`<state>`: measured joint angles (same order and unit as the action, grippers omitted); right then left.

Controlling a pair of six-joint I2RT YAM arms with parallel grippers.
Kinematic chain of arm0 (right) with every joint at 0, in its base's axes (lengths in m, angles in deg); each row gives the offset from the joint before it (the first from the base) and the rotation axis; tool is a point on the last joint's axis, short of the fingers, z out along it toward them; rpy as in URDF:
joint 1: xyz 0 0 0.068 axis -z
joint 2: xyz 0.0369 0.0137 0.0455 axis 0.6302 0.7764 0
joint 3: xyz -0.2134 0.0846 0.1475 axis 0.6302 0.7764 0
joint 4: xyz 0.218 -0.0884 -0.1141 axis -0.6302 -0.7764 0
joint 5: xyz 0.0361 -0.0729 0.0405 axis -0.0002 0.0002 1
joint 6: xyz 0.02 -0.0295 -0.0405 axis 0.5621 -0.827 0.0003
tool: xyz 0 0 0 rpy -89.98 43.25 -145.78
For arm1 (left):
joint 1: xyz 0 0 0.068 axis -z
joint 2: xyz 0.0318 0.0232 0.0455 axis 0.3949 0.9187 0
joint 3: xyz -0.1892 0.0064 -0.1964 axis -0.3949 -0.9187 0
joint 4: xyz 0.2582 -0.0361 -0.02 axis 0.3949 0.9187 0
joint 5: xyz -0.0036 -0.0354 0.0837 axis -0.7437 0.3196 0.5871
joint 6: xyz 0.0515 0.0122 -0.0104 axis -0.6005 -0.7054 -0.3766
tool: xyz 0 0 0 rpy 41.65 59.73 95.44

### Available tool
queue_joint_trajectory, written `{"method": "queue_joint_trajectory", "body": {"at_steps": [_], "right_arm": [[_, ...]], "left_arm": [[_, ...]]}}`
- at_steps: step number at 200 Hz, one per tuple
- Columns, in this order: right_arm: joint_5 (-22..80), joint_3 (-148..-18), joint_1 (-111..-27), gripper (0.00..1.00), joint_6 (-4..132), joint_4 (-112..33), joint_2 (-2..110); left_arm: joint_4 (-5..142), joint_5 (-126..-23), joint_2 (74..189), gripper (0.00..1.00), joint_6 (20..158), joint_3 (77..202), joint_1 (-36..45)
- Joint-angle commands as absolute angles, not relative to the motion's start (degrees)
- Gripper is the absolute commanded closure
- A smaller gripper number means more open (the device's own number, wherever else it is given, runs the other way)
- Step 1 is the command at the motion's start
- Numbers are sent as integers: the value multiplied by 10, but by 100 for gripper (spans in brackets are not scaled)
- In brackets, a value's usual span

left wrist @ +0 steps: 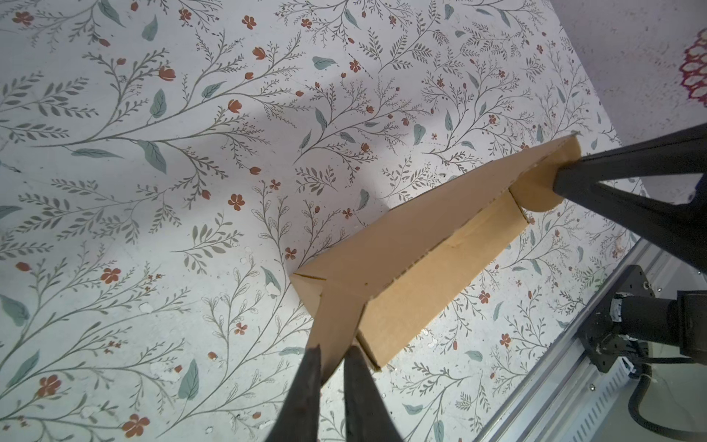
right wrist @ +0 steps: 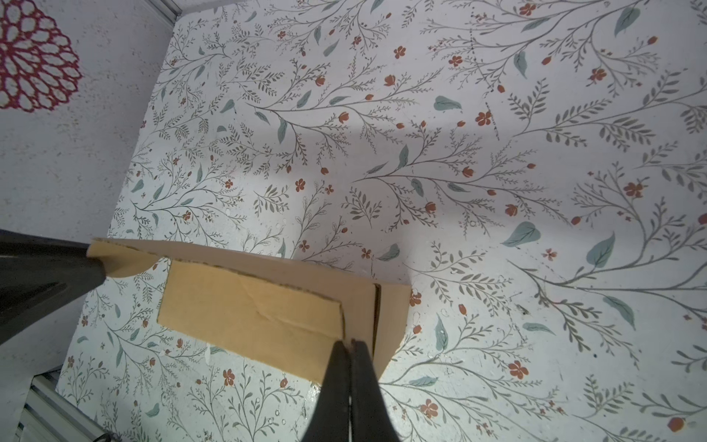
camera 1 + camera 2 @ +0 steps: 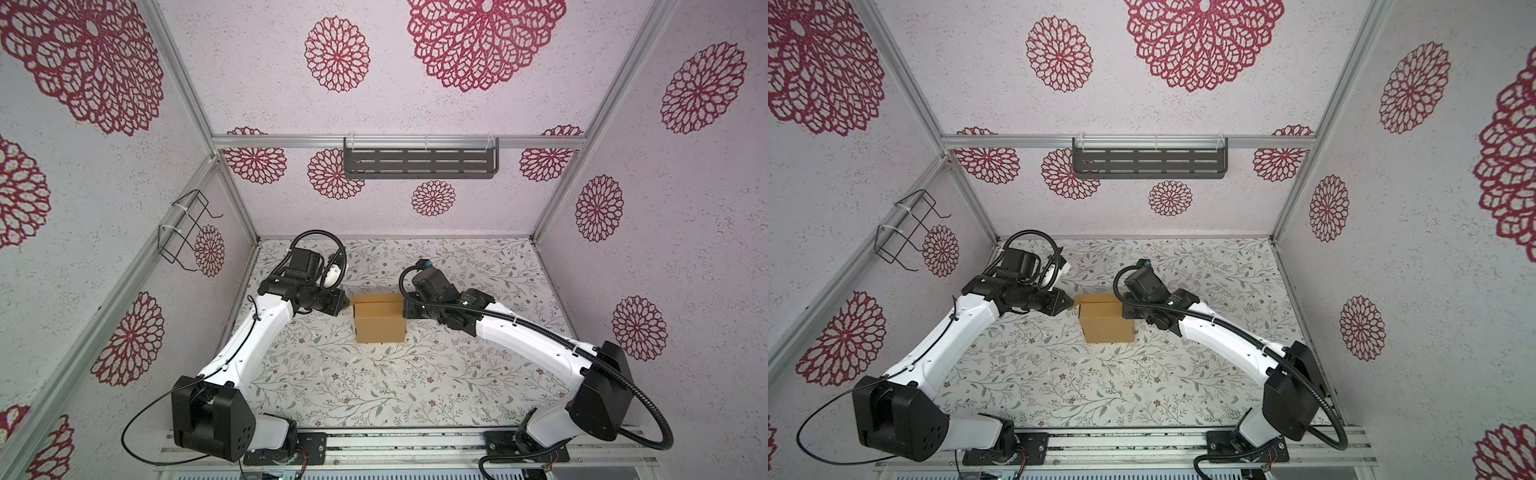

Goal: Assemble paper box
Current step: Fold and tuck the lid into the gap.

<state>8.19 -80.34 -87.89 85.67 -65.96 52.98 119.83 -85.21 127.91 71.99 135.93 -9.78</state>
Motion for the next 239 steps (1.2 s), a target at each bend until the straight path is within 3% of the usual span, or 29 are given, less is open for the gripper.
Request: {"method": "queue_joint_trajectory", "body": {"at_steps": [1, 239], "right_arm": [[67, -798, -886, 95, 881, -662, 516], [49, -785, -899, 96, 895, -644, 521]], "left_arm": [[1176, -862, 1268, 85, 755, 1352, -91], [1188, -927, 1318, 88, 945, 1399, -99]]}}
